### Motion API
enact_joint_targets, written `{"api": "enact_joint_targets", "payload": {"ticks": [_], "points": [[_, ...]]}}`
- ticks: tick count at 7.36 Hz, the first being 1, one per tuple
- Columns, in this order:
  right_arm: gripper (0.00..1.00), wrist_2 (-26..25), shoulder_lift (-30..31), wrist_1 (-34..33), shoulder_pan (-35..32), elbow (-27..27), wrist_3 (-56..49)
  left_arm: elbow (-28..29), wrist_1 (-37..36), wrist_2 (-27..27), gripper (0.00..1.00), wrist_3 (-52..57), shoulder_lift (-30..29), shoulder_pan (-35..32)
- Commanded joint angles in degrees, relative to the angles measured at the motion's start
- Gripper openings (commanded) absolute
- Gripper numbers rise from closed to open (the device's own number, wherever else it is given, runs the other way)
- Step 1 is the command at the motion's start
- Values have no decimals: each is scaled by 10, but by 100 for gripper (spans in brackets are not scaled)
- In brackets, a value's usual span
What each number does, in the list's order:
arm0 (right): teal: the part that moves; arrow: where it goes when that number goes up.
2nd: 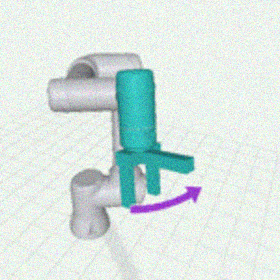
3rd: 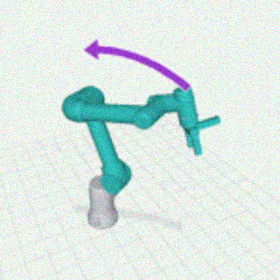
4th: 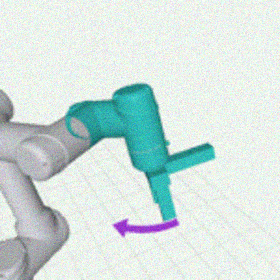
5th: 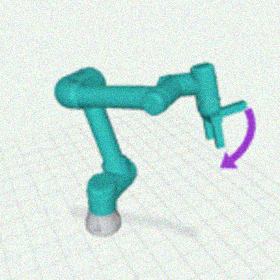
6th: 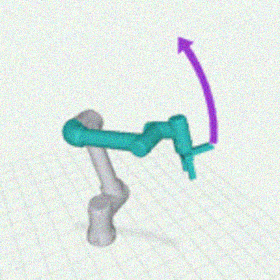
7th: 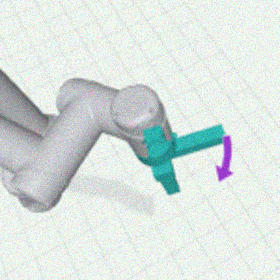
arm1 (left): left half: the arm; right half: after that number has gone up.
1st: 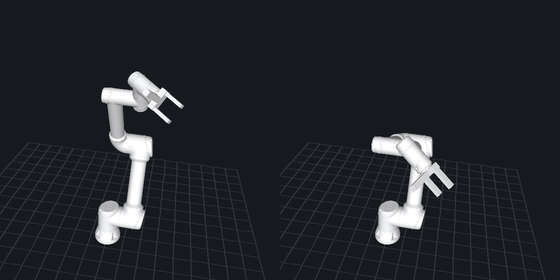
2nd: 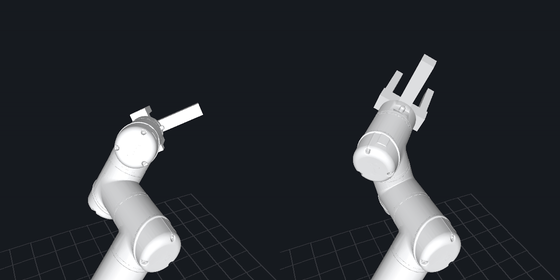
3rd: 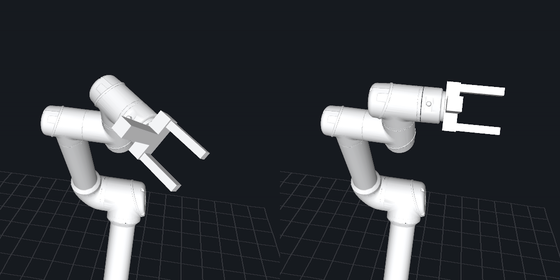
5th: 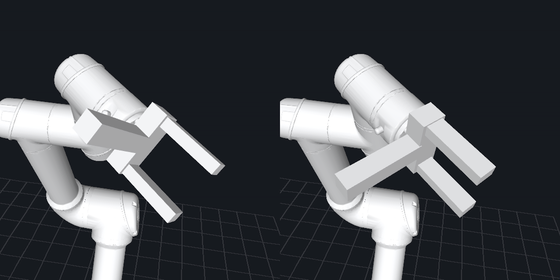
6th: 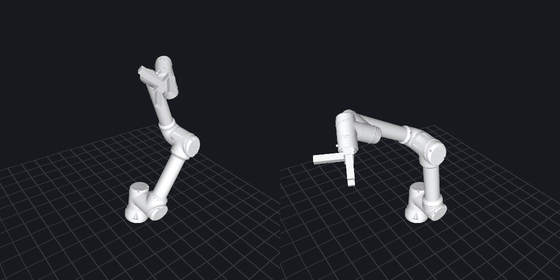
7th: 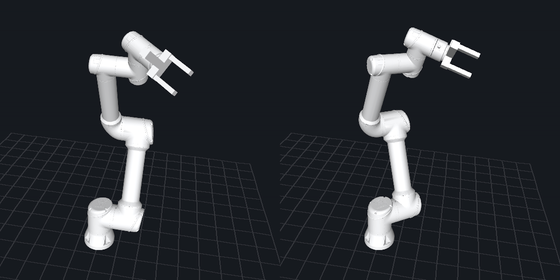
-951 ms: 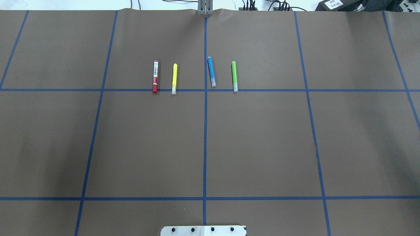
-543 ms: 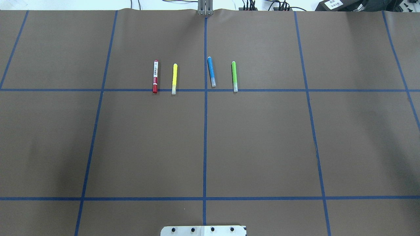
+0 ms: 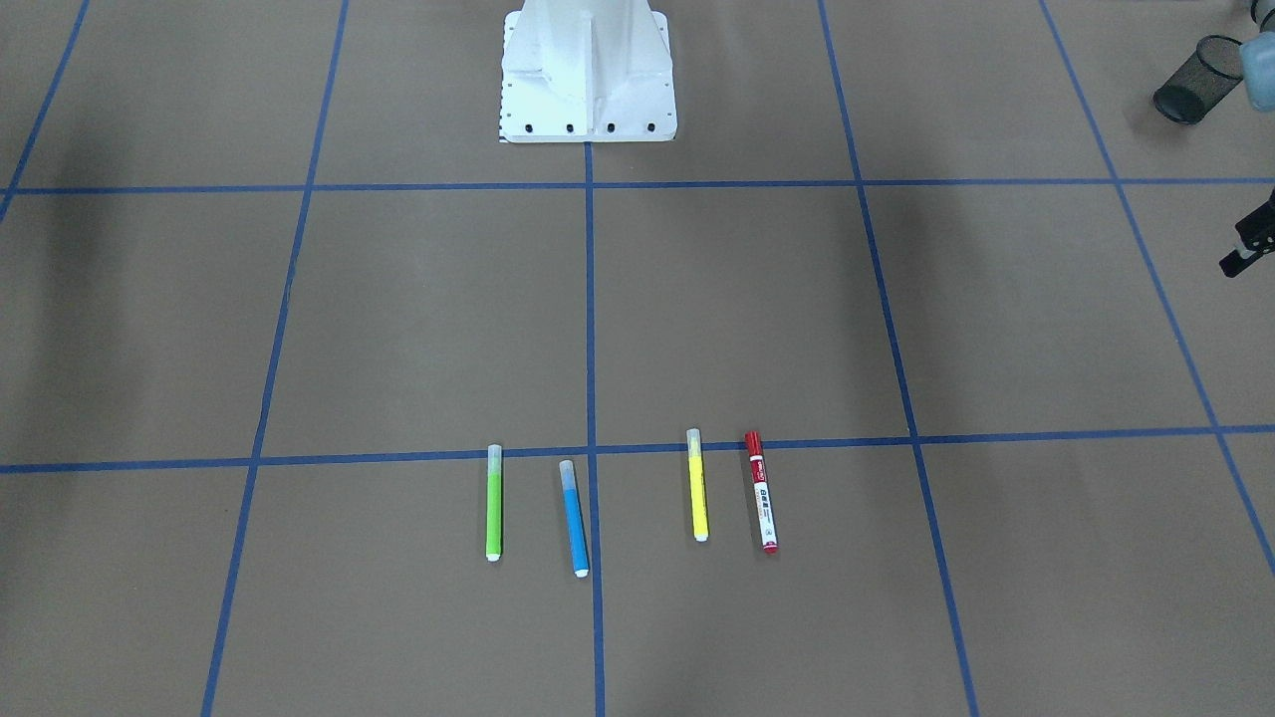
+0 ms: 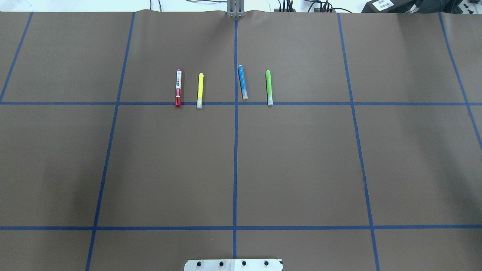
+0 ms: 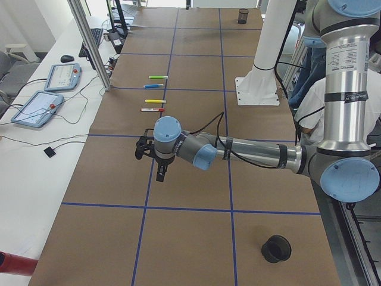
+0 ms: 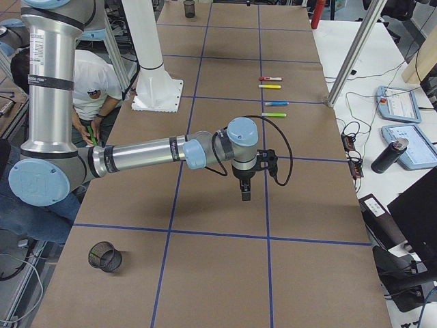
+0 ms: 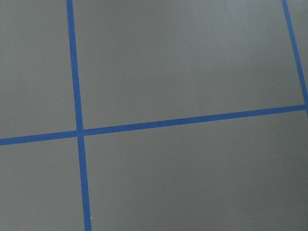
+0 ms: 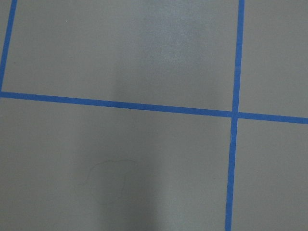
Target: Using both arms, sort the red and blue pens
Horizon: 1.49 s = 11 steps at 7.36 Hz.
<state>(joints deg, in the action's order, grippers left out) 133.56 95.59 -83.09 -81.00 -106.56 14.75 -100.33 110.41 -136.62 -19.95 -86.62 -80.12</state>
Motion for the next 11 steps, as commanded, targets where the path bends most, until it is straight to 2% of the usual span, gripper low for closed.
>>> {"api": "enact_joint_targets", "payload": {"ticks": [1, 2, 4, 5, 6, 7, 9, 10, 11], "points": [[100, 3, -4, 3, 18, -3, 46, -3, -11, 48, 98, -60, -59, 65], [100, 5, -4, 15, 25, -3, 46, 2, -39, 74, 95, -94, -110, 118], [100, 5, -21, 17, 51, -2, 45, 39, -95, 90, 95, -157, -237, 202], [100, 2, -23, 17, 62, -1, 44, 74, -133, 143, 93, -193, -311, 251], [100, 2, -23, 22, 66, -1, 44, 126, -165, 157, 92, -209, -386, 267], [100, 2, -23, 25, 68, 0, 44, 163, -159, 157, 91, -207, -412, 279], [100, 3, -23, 25, 69, 0, 44, 318, -156, 157, 88, -213, -532, 289], [100, 3, -23, 25, 71, 0, 45, 367, -146, 157, 83, -208, -555, 293], [100, 3, -23, 26, 71, 0, 45, 391, -152, 154, 82, -206, -570, 293]]}}
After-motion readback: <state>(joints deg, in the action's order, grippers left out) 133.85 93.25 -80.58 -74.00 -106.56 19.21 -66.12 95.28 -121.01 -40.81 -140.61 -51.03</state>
